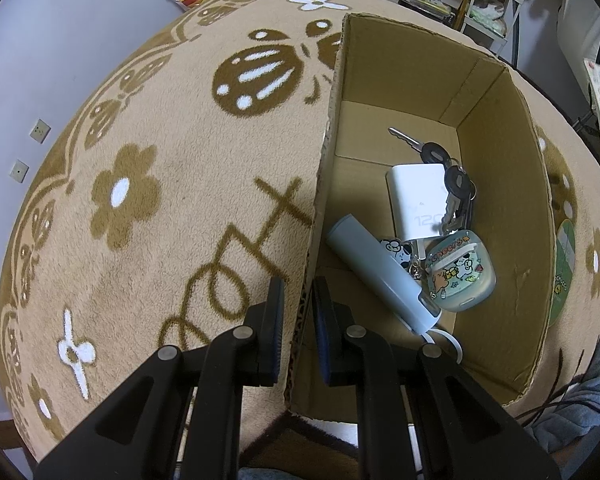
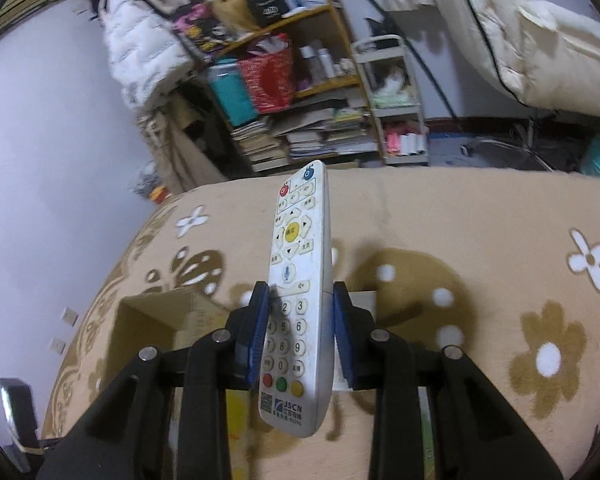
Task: Organize rigid objects
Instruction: 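Lift the white remote over the box and release it inside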
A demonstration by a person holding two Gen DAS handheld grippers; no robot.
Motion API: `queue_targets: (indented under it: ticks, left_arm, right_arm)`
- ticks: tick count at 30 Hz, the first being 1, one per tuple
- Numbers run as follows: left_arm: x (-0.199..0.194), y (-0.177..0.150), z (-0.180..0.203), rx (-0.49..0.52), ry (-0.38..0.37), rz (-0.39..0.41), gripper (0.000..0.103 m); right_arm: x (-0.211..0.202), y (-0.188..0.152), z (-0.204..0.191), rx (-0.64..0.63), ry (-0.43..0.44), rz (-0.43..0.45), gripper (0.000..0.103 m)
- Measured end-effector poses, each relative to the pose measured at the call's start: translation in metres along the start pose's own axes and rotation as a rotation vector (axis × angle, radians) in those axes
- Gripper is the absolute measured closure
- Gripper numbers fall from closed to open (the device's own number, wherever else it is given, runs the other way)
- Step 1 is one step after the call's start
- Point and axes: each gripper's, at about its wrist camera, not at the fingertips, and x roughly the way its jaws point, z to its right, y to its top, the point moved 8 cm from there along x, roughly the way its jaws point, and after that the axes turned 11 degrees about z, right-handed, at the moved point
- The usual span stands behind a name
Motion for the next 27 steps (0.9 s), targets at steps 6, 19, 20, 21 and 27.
queue_targets:
  ticks: [6, 19, 20, 21, 27]
  left_arm:
    - [0.0, 0.0, 0.0, -0.003, -0.002, 0.0, 0.089]
    - [0.0, -0.001, 0.001, -0.004, -0.004, -0.001, 0.089]
    - [0.0, -0.001, 0.001, -0.005, -0.004, -0.001, 0.089]
    - [0.0, -0.001, 0.001, -0.006, -0.004, -0.001, 0.089]
    - [0.0, -0.002, 0.001, -0.007, -0.006, -0.002, 0.089]
  right_arm:
    - [-0.008, -0.009, -0.043, -0.034, 0.093, -0.03, 0.07]
    - [-0.011, -0.057, -0.114, -0.133, 0.249, -0.122, 0.07]
    - [-0.01, -0.062, -0.118, -0.145, 0.254, -0.132, 0.07]
    - [-0.009, -0.066, -0.121, -0.156, 0.257, -0.142, 0.07]
    - [-0.005, -0.082, -0.129, -0.189, 0.262, -0.175, 0.07]
